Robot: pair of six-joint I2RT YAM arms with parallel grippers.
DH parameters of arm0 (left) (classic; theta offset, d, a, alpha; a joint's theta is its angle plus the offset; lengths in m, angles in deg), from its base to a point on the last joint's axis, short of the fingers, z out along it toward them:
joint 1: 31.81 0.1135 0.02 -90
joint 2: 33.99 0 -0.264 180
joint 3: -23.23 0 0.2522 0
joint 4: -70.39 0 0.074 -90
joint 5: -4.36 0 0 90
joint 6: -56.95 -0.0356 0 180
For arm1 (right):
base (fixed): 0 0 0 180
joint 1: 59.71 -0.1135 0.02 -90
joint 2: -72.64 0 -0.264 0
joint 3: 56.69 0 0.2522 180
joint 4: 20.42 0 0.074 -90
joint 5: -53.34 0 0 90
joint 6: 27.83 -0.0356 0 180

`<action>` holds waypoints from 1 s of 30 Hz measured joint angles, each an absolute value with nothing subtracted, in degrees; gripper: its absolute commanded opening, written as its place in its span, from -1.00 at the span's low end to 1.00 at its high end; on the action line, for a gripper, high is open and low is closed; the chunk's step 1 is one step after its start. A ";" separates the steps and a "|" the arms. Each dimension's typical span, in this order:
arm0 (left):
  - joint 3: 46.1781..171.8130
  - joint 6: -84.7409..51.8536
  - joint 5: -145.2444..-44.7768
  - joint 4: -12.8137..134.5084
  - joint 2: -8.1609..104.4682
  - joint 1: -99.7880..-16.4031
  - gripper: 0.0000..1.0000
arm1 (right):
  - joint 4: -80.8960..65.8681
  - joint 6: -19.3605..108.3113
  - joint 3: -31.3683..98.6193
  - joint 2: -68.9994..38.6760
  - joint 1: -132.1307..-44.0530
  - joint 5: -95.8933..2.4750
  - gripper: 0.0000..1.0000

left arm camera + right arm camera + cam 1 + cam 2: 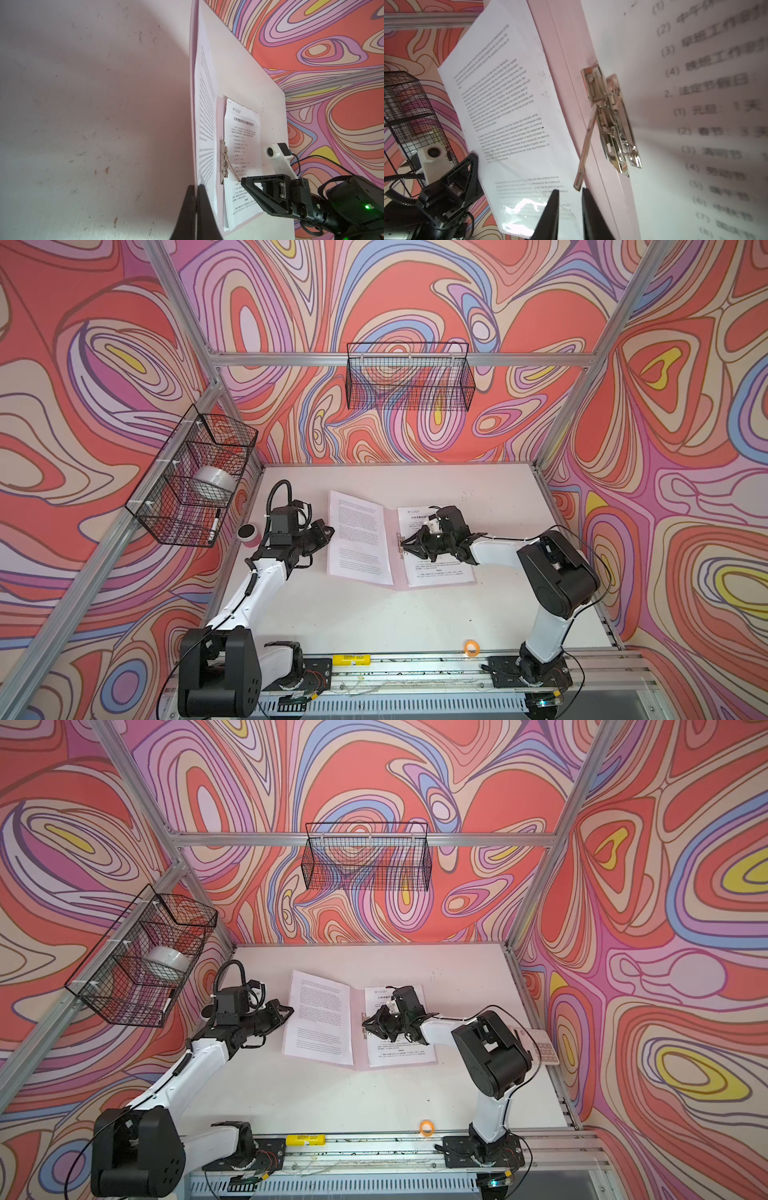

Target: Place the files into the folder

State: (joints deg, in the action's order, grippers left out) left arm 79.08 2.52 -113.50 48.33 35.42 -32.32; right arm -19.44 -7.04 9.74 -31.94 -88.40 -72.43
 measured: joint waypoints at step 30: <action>79.08 2.50 -113.21 48.33 35.42 -32.56 -1.00 | -20.77 -10.36 9.21 -33.53 -86.76 -72.67 -0.60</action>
State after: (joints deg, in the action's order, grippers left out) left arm 79.08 2.50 -113.21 48.33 35.42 -32.56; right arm -20.77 -10.36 9.21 -33.53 -86.76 -72.67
